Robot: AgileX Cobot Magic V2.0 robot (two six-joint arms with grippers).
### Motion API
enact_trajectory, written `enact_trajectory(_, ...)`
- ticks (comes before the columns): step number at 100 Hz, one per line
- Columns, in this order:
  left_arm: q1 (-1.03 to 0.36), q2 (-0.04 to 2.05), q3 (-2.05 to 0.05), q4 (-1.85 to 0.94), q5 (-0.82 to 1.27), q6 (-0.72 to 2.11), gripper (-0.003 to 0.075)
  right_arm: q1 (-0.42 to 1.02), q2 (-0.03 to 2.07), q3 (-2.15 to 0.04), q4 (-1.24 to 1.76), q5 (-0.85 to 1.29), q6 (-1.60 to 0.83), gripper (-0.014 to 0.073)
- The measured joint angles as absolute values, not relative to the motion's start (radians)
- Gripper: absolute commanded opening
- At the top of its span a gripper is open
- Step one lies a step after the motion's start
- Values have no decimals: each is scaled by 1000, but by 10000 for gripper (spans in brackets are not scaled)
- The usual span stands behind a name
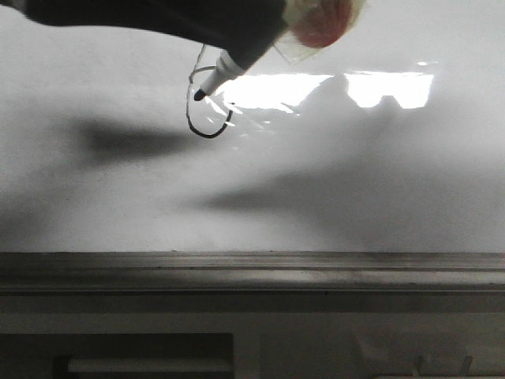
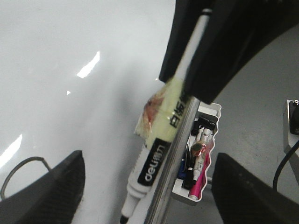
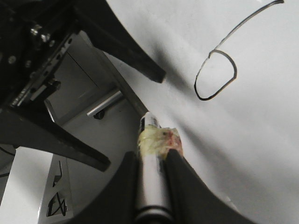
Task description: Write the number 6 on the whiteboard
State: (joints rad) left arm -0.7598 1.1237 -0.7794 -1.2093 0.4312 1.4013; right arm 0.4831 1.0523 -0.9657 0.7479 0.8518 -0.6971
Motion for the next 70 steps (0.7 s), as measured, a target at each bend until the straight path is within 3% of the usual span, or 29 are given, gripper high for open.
enact_trajectory(55, -772, 1200, -816, -1209, 425, 1408, 199, 483, 1052, -966, 748, 860, -697, -46)
enact_trajectory(70, -774, 1202, -818, -1205, 432, 1419, 47, 483, 1052, -966, 747, 849, -697, -42)
